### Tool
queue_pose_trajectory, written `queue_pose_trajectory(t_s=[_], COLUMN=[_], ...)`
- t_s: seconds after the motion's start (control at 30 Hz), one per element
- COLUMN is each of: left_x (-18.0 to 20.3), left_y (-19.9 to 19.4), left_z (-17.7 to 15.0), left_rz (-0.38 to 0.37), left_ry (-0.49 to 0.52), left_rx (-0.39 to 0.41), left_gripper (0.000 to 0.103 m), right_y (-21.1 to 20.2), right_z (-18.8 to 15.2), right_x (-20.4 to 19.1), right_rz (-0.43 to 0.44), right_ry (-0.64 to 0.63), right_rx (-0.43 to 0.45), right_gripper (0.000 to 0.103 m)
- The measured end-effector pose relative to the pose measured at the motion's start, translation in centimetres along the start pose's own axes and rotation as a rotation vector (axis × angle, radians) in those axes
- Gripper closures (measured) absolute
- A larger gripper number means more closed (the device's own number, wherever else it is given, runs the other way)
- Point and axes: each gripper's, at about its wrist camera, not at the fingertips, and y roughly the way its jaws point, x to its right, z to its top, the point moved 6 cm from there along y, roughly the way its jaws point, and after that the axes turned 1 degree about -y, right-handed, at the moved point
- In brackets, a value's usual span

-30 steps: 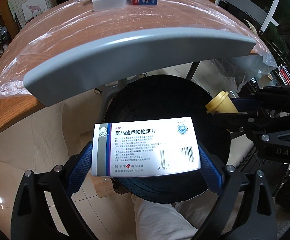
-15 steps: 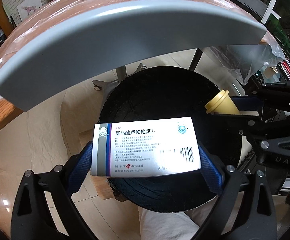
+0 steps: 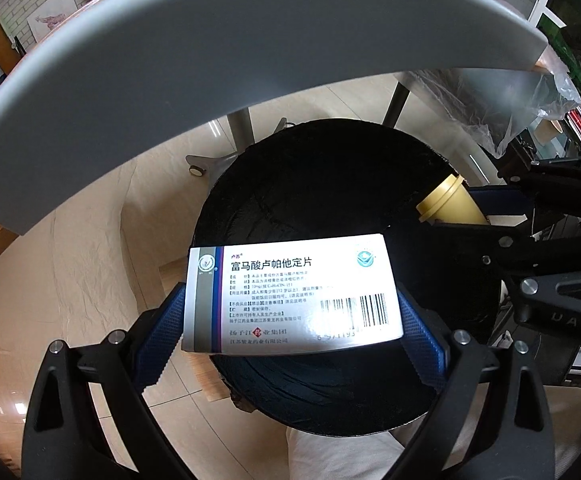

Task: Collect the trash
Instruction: 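Open both grippers to drop the cup and box into the bin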

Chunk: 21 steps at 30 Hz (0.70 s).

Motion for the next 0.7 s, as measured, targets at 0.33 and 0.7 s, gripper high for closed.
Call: queue_pose_trajectory(t_s=[0.33, 0.7], left_x=[0.5, 0.15], left_y=[0.2, -0.14], left_z=[0.47, 0.39], left_rz=[-0.008, -0.016], left_ry=[0.016, 0.016], left_rx=[0.011, 0.015], left_gripper=[0.006, 0.005], right_y=[-0.13, -0.41], right_z=[0.27, 0.01], right_x=[0.06, 0.28], right_rz=[0.005, 0.012], right_ry=[0.025, 0.045], right_rx=[0.004, 0.004], right_gripper=[0.055, 0.047])
